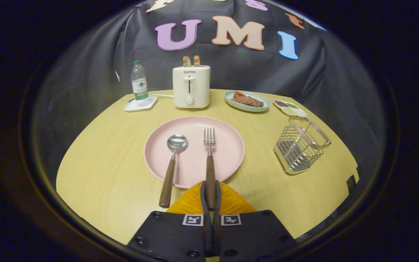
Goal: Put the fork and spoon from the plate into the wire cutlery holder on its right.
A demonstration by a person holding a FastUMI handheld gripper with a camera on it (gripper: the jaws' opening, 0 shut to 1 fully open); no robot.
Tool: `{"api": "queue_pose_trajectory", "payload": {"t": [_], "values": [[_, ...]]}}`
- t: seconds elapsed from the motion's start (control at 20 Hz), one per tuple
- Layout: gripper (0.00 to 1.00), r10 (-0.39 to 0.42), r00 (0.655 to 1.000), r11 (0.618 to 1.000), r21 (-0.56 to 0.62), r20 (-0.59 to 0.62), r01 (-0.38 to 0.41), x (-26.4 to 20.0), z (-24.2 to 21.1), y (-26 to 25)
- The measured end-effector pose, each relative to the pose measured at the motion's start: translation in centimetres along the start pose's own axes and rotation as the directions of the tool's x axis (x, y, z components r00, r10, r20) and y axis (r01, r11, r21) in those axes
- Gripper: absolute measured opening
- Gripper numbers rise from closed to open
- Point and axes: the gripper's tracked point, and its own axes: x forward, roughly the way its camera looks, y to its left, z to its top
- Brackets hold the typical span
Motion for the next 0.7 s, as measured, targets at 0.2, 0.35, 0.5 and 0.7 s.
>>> {"api": "queue_pose_trajectory", "payload": {"t": [0.2,0.35,0.5,0.7], "values": [[0.04,-0.021,1.0,1.0,-0.007,-0.003,0.021,-1.1,1.7,-1.0],[0.03,-0.042,0.999,0.999,-0.004,-0.019,0.041,-2.2,3.0,-2.1],[0.03,-0.052,0.998,0.998,0.02,-0.045,0.053,-3.7,4.6,-3.2],[0.03,-0.133,0.983,0.988,0.06,-0.124,0.141,-5.9,6.3,-6.6]]}}
